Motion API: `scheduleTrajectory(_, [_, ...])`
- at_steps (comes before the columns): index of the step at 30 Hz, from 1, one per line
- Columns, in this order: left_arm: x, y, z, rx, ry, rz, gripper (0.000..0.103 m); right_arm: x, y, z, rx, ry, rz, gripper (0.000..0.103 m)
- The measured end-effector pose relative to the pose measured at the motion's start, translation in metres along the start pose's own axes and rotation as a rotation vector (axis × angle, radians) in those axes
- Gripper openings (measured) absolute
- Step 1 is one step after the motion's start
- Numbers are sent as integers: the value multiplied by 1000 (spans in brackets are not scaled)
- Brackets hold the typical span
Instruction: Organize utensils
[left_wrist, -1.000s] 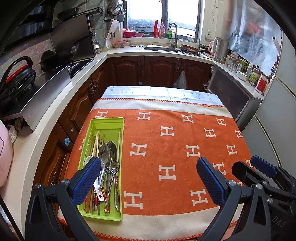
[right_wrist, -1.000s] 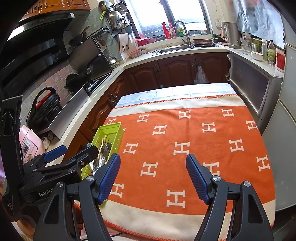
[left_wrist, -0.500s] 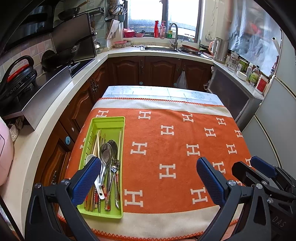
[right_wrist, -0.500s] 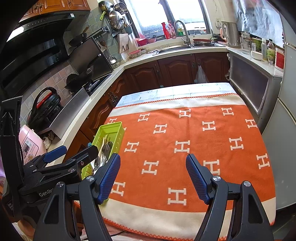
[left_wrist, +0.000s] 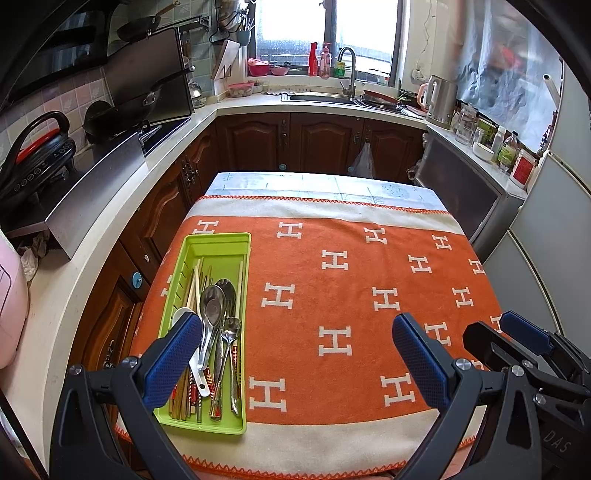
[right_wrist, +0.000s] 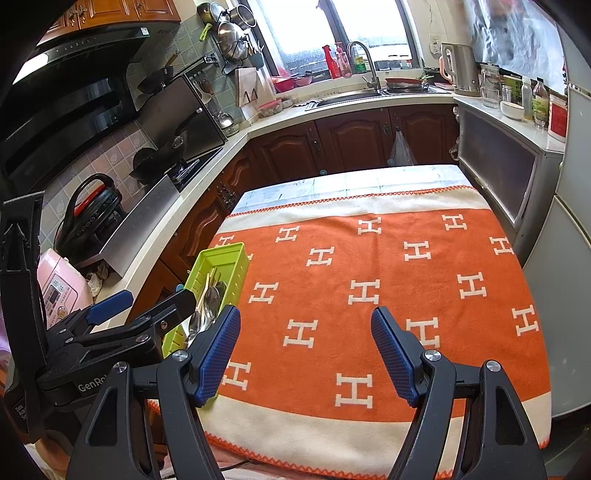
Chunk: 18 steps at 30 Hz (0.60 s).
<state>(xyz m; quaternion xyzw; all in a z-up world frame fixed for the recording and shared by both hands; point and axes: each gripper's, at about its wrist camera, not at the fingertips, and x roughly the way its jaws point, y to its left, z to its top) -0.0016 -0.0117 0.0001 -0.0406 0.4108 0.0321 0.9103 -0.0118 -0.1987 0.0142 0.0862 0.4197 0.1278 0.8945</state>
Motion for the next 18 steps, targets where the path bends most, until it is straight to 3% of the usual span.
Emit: scheduleTrajectory(18, [0, 1, -2, -5, 8, -1, 102, -1, 1, -1, 3, 2, 2, 75])
